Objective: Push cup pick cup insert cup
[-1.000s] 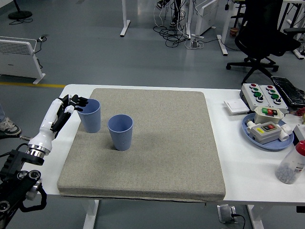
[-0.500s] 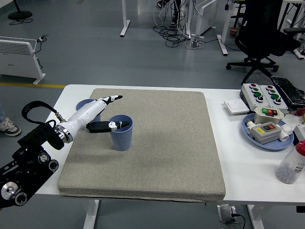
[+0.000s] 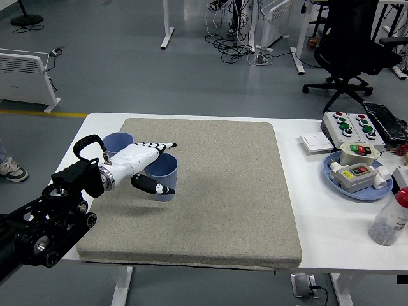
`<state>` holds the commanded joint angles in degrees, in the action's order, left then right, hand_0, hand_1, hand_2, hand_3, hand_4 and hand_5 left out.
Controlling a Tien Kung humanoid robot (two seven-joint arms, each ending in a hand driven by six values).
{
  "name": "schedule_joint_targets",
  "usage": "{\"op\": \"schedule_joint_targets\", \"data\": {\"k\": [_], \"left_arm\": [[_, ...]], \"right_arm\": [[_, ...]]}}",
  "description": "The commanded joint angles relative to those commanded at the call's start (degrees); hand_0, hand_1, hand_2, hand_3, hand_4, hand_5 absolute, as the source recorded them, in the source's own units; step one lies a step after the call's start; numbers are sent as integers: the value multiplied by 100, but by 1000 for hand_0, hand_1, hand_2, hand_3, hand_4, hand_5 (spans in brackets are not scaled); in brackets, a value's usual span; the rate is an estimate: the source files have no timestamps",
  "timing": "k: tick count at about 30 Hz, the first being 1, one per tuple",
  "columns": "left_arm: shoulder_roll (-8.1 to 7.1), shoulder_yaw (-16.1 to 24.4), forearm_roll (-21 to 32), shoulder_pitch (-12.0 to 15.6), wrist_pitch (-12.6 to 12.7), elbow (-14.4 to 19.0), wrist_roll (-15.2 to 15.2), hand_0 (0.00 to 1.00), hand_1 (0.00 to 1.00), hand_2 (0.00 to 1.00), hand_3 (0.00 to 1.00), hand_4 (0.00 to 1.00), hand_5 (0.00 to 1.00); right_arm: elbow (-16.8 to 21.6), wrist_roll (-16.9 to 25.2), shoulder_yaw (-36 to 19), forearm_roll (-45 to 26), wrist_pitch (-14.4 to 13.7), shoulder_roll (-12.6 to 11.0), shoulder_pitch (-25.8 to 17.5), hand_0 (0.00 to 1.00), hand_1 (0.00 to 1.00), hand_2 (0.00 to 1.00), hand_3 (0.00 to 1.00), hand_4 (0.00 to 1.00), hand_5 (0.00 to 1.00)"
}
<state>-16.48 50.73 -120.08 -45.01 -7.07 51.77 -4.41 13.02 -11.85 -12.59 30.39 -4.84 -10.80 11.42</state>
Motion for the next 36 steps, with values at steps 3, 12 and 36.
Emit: {"op": "schedule_joint_targets", "data": {"k": [3,12,36], "left_arm": [[45,-34,-49,-66,7,-161,8,636,810,920,954,941,501],[77,-80,-12,-112,125,-348,-3,544,753,859,920,898,456],[3,150,243,158,486,104,-158,282,475,458,503,699,292]], "right_arm": [[0,5,7,-13,-4,-3,-6,732,668,696,587,161,386],[0,0,-5,6,-7,-7,-9,732,668,695,587,161,386],[3,-13,-28,20,-14,11,-76,732,669,695,587,161,386]]}}
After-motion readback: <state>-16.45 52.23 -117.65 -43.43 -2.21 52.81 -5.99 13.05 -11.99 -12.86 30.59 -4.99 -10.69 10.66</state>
